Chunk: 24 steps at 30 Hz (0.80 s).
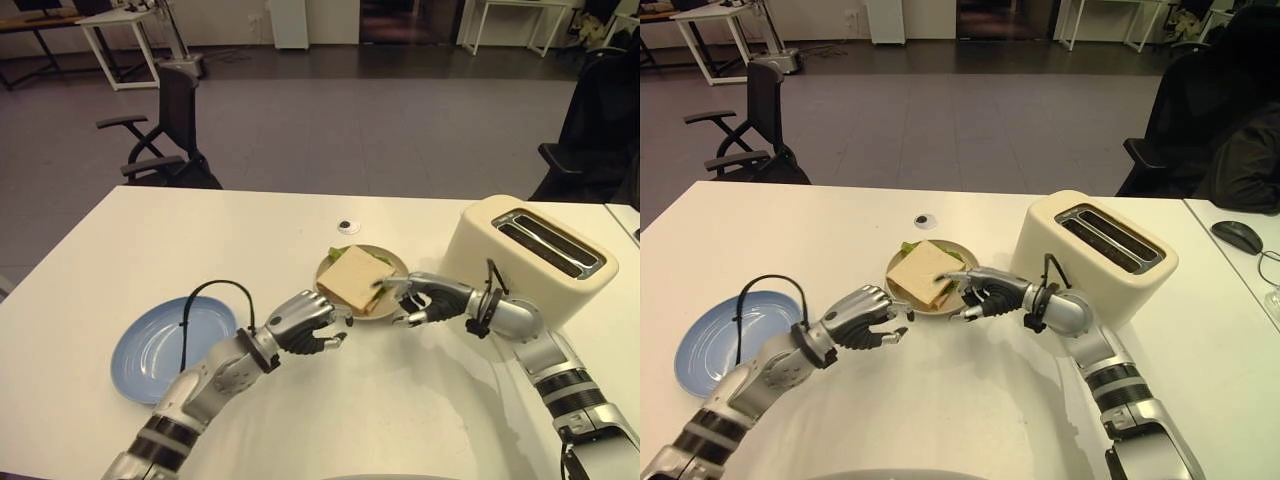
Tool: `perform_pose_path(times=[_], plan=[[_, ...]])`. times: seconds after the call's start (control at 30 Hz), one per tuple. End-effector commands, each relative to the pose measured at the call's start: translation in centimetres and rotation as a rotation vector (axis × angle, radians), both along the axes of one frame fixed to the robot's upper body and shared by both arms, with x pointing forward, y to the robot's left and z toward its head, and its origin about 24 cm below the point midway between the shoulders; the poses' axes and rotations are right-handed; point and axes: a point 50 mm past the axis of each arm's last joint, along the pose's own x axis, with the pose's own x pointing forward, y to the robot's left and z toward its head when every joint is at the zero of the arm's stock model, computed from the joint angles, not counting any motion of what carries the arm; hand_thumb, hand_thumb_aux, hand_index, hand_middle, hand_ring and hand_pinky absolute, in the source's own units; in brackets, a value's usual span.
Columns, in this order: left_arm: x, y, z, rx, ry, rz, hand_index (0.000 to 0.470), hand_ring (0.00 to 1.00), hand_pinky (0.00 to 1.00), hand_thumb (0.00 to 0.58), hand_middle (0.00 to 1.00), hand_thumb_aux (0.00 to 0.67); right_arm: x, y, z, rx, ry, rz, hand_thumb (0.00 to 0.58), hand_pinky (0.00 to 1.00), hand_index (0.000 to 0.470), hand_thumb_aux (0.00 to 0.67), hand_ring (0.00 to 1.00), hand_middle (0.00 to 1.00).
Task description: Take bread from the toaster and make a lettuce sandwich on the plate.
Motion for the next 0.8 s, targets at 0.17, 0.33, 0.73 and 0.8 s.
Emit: perform_pose_path(times=[0.17,0.33,0.73,0.8], plan=[[1.7,1.7,4.3,-0.373,-0.057,0.079,0.000,0.08,0.08,0.000,0.08,0.000,0.6,-0.1,1.6,0.313,-0.035,-0.054,0.000,0.29,0.000,0.000,0.29,0.29],[2.1,0.8,2.5,-0.417,0.030,0.072,0.000,0.00,0.00,0.000,0.00,0.000,1.9,0.4,0.7,0.467,-0.006,-0.103,0.000,0.00,0.000,0.000,0.00,0.00],[2.9,2.6,2.0,-0.538,0.045,0.146,0.000,0.00,0.00,0.000,0.00,0.000,2.3,1.7,0.8,0.671,0.006,-0.008,0.000,0.00,0.000,0.000,0.00,0.00],[2.9,2.5,2.0,-0.535,0.043,0.145,0.000,0.00,0.00,0.000,0.00,0.000,2.4,1.7,0.8,0.674,0.005,-0.004,0.000,0.00,0.000,0.000,0.00,0.00]])
